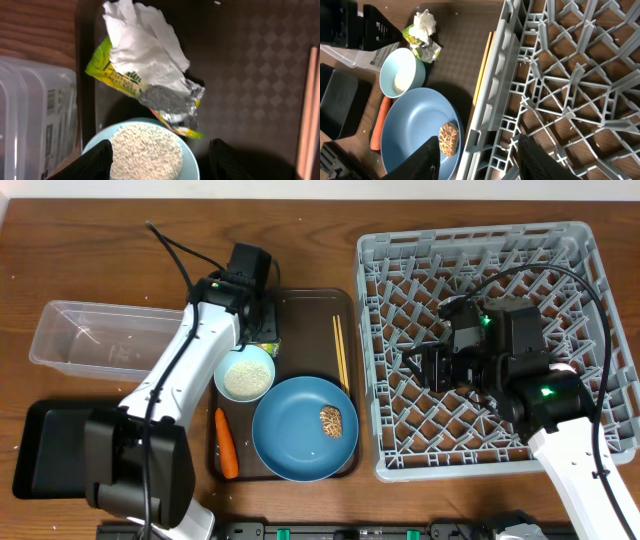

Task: Sort waste into correct bins and load items into the dishwasher rack
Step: 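Grasp the white tissue on the tray with the left gripper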

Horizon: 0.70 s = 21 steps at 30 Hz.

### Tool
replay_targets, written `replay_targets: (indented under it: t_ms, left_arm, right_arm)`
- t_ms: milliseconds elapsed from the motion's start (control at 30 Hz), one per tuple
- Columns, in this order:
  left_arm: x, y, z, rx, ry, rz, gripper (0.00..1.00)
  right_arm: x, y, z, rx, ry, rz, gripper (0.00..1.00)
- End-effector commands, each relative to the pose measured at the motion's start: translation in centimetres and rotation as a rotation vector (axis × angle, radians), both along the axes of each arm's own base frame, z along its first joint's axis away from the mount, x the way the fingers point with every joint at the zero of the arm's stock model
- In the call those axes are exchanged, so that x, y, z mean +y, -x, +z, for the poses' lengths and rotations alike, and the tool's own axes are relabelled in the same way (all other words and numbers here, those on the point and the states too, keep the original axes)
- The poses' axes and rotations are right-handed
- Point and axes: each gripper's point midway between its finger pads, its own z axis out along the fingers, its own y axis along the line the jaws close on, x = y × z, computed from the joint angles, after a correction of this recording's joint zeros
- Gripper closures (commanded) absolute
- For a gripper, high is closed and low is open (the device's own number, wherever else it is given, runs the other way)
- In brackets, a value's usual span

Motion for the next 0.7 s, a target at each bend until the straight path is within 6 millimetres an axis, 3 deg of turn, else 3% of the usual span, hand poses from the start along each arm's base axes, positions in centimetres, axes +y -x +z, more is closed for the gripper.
replay_targets:
  t_ms: [0,167,400,667]
  left_arm:
    - [0.5,-0.2,-2.0,0.037,-0.043,0.011,0.37]
    - [-0.1,-0.5,-4.6,0.086,-0.027,-0.001,0.37]
    - [-0.3,-1.2,-6.8,0.102,-0.041,-0.040,0.42]
    - [-0.7,-2.0,-5.9,0.072,-0.029,-0.046,0.91]
  right_arm:
    - [0.6,0.1,0.5,-0.007,-0.014,0.012,0.55]
    - [0.6,-0.1,0.6,-0.017,-0.017,0.012,0.54]
    - [0.6,-0.1,0.6,-0.013,-0.016,0.012,0.54]
    - [0.6,0.1,0.4,-0.005,-0.013,0.012,0.54]
